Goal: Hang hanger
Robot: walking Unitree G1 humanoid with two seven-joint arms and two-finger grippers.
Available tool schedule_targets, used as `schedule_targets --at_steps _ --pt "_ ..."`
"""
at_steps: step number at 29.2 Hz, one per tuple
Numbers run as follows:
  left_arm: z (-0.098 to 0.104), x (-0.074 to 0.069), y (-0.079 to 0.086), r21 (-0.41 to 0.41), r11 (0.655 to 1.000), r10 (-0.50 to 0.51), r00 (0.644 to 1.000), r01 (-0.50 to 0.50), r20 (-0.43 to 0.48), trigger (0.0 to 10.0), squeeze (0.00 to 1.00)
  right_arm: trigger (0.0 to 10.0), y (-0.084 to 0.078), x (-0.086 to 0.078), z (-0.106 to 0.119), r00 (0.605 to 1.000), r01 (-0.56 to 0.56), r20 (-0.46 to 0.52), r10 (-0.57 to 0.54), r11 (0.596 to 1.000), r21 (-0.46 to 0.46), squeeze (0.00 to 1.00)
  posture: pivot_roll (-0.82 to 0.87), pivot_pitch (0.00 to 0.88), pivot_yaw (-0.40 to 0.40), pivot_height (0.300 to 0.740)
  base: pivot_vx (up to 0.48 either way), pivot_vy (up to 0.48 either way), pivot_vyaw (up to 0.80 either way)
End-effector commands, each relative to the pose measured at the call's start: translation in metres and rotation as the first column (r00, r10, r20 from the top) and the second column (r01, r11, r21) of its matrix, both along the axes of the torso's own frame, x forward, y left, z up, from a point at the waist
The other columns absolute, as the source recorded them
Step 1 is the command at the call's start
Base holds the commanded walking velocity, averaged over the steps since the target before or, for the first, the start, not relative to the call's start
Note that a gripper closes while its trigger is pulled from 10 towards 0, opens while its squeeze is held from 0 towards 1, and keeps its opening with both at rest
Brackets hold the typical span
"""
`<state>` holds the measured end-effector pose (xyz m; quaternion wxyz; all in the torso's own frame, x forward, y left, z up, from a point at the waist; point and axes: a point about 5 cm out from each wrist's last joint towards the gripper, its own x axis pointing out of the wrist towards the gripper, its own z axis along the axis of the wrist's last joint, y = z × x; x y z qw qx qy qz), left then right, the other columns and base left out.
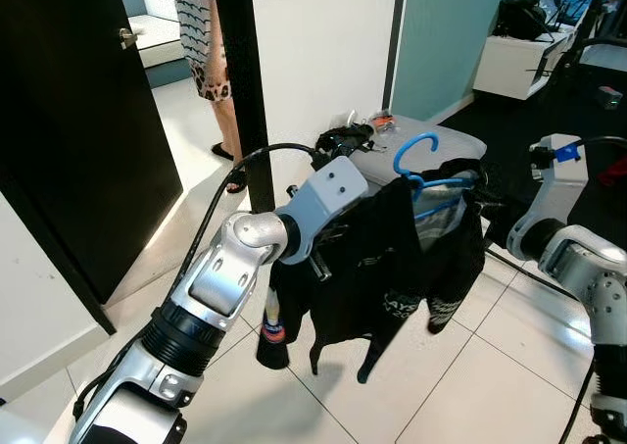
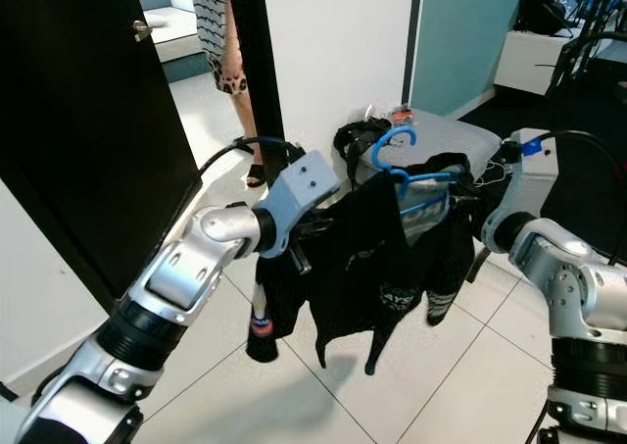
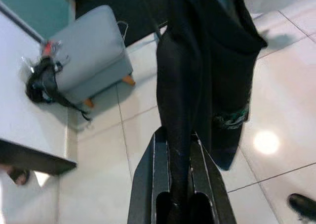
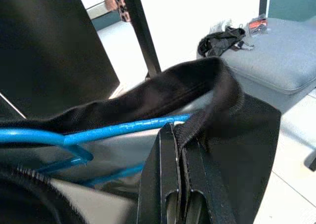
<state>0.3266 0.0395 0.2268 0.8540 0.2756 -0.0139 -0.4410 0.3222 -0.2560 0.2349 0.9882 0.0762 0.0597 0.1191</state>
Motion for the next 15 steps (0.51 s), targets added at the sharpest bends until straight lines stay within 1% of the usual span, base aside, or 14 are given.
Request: schedule_targets --at_steps 1,3,4,5,6,7,9,11,12,13,14,15 --pt "-0.001 -0.002 0.004 0.028 0.999 -0.025 0.999 0.025 0.026 10.0 0.0 0.0 0.005 0.0 0.005 0.999 -0.025 0.028 0.025 1.0 -0.008 0.0 0.1 0.0 0.033 0.74 0.0 0.0 0.0" --pt "-0.002 -0.002 0.006 0.041 0.999 -0.033 0.999 0.032 0.035 10.0 0.0 0.0 0.004 -0.001 0.005 0.999 -0.025 0.029 0.025 1.0 -0.012 0.0 0.1 0.0 0.033 0.74 0.0 0.0 0.0" --pt "-0.002 -0.002 0.009 0.069 0.997 -0.051 0.997 0.047 0.056 10.0 0.0 0.0 0.003 -0.003 0.006 0.999 -0.023 0.029 0.024 1.0 -0.015 0.0 0.1 0.0 0.032 0.74 0.0 0.0 0.0" --pt "-0.003 -0.001 0.016 0.102 0.993 -0.065 0.995 0.057 0.073 10.0 0.0 0.0 -0.001 -0.005 0.006 0.999 -0.019 0.027 0.02 0.999 -0.027 0.0 0.1 0.0 0.031 0.74 0.0 0.0 0.0" --pt "-0.003 -0.001 0.016 0.102 0.993 -0.065 0.995 0.057 0.073 10.0 0.0 0.0 -0.001 -0.005 0.006 0.999 -0.019 0.027 0.02 0.999 -0.027 0.0 0.1 0.0 0.031 0.74 0.0 0.0 0.0" --pt "-0.004 0.002 0.028 0.14 0.989 -0.065 0.994 0.052 0.088 10.0 0.0 0.0 -0.007 -0.009 0.008 1.0 -0.015 0.023 0.016 0.999 -0.042 0.0 0.09 0.0 0.03 0.74 0.0 0.0 0.0" --pt "-0.004 0.002 0.028 0.14 0.989 -0.065 0.994 0.052 0.088 10.0 0.0 0.0 -0.007 -0.009 0.008 1.0 -0.015 0.023 0.016 0.999 -0.042 0.0 0.09 0.0 0.03 0.74 0.0 0.0 0.0" --pt "-0.002 0.011 0.053 0.198 0.98 -0.046 0.993 0.025 0.106 10.0 0.0 0.0 -0.019 -0.018 0.011 1.0 -0.014 0.014 0.015 0.997 -0.079 0.0 0.09 0.0 0.03 0.74 0.0 0.0 0.0" --pt "0.0 0.014 0.061 0.213 0.977 -0.037 0.993 0.013 0.111 10.0 0.0 0.0 -0.024 -0.021 0.013 1.0 -0.014 0.012 0.016 0.996 -0.09 0.0 0.09 0.0 0.03 0.74 0.0 0.0 0.0" --pt "0.0 0.014 0.061 0.213 0.977 -0.037 0.993 0.013 0.111 10.0 0.0 0.0 -0.024 -0.021 0.013 1.0 -0.014 0.012 0.016 0.996 -0.09 0.0 0.09 0.0 0.03 0.74 0.0 0.0 0.0" --pt "0.003 0.016 0.068 0.221 0.975 -0.036 0.993 0.01 0.117 10.0 0.0 0.0 -0.028 -0.024 0.013 1.0 -0.023 0.003 0.023 0.994 -0.107 0.0 0.09 0.0 0.03 0.74 0.0 0.0 0.0" --pt "0.003 0.016 0.068 0.221 0.975 -0.036 0.993 0.01 0.117 10.0 0.0 0.0 -0.028 -0.024 0.013 1.0 -0.023 0.003 0.023 0.994 -0.107 0.0 0.09 0.0 0.03 0.74 0.0 0.0 0.0"
